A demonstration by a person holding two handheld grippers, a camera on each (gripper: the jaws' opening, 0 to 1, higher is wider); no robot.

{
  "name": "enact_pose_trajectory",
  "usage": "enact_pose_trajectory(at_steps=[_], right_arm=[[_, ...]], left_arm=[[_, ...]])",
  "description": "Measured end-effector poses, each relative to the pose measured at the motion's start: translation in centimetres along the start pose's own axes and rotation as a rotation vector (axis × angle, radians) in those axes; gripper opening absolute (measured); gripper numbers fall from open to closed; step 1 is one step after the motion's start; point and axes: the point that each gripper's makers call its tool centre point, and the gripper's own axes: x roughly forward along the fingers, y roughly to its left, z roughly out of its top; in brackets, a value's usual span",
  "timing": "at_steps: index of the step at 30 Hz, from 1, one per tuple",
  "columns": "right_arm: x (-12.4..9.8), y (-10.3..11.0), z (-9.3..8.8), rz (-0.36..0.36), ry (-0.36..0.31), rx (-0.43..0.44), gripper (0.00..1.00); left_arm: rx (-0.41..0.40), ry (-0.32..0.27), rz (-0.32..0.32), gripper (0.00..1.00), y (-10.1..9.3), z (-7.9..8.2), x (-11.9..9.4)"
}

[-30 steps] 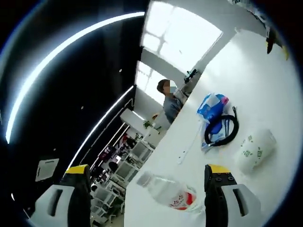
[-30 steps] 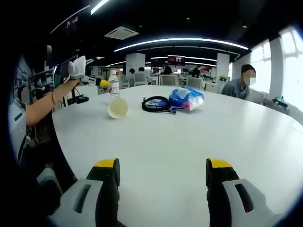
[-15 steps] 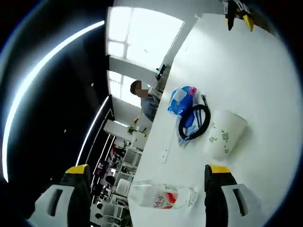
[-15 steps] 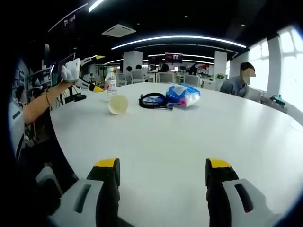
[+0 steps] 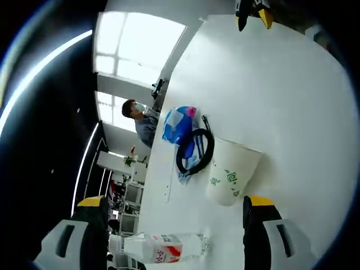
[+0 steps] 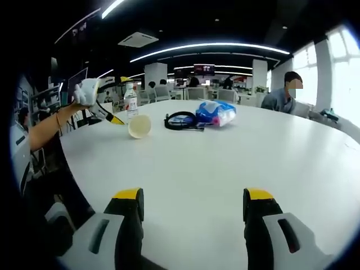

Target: Arrange the tabletop items into an orderly group along one side of the table until the central work area is clear of visible clutter.

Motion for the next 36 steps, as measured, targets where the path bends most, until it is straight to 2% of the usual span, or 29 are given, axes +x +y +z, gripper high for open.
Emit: enact_pose_trajectory(at_steps=[7,11,13,24,28,32,34,36], right_arm=[[-0.3,-0.4,-0.4,-0.010,0.003,0.008,0.70],[-0.6,-0.7,-0.5,-0.018,0.000,0.014,0.70],[-0.6,-0.8,-0.6,-0.021,0.001,0.018,0.70],[-0.8,-1.0,-0.9,-0.027,0.002,0.026,0.69],[-1.0,-1.3,-0.9,-0.036,0.000,0.029,0.69],[-1.1,-1.5,-1.1,-0.043,0.001,0.036,0.68],[-1.1,-1.5,-1.1,-0.044,0.003,0.038,0.68],[-1.1,-1.5,-1.2,-0.044,0.006,0.040,0.68]], left_arm=[[0.005,-0.007,-0.075,1.00,-1.4,1.0,1.0],[0.012,-0.014,-0.098,1.00,-2.1,1.8,1.3],[0.046,-0.025,-0.092,1.00,-2.1,2.2,1.4],[0.115,0.004,-0.167,1.00,-3.1,2.4,2.9],[0.106,-0.032,-0.251,1.00,-4.2,3.2,3.2],[0.182,0.000,-0.253,1.00,-4.1,2.9,3.5],[0.187,-0.005,-0.261,1.00,-4.3,3.0,3.5],[0.214,-0.010,-0.311,0.98,-5.1,3.1,3.8]])
